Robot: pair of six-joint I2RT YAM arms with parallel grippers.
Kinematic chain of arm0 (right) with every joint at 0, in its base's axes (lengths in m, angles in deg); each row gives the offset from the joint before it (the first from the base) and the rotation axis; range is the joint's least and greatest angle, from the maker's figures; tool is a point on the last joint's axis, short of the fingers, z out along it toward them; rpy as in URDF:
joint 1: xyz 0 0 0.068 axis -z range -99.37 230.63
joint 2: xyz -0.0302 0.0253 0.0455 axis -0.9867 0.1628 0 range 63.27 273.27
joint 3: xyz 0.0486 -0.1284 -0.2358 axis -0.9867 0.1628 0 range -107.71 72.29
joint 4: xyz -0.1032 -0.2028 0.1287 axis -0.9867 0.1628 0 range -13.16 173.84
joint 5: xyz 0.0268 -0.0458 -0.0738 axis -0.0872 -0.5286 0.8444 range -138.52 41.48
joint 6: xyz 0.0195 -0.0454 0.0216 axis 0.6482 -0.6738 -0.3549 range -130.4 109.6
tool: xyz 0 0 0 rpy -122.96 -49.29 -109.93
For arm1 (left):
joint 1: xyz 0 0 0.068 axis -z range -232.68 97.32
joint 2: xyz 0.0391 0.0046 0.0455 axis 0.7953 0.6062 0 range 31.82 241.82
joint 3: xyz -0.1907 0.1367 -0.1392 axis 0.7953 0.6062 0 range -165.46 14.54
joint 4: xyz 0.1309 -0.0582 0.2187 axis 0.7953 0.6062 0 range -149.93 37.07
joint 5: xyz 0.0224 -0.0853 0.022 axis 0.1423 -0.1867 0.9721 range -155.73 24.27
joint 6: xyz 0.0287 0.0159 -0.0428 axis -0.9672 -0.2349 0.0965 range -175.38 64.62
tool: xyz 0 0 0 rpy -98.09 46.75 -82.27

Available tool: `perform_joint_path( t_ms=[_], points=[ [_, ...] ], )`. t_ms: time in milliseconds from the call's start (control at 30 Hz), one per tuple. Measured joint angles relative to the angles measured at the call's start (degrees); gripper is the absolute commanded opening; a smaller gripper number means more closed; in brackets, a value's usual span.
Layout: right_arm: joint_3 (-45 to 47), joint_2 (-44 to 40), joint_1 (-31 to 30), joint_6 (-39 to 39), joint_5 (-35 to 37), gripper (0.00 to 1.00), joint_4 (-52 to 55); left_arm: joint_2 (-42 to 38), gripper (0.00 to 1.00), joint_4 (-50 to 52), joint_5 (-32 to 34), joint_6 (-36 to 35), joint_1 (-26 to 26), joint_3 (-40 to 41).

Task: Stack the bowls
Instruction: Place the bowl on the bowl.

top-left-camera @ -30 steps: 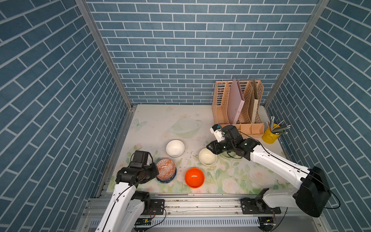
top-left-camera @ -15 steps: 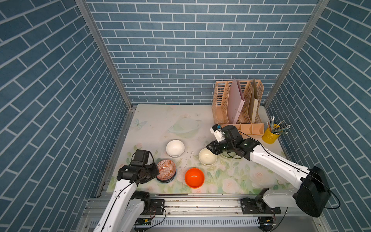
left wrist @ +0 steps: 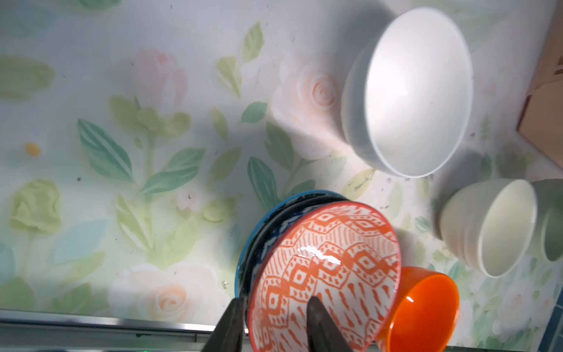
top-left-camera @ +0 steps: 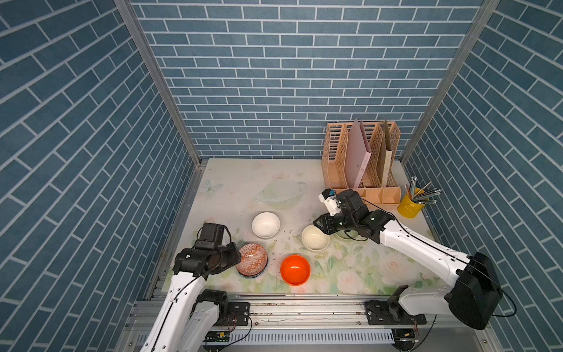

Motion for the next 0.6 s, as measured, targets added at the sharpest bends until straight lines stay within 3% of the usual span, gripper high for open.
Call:
perform_joint_path(
  t_ms=[300,600],
  points=[
    [-0.37,0.02,0.00,-0.04,1.33,0.36,1.05,4.28,0.43,-2.03,-0.39,-0.26,0.00,-8.22],
    [-3.10,0.13,1.88,-1.07,4.11,0.36,3.54,14.91,0.44,-10.16,-2.49,-0.59,0.00,-13.86]
  ],
)
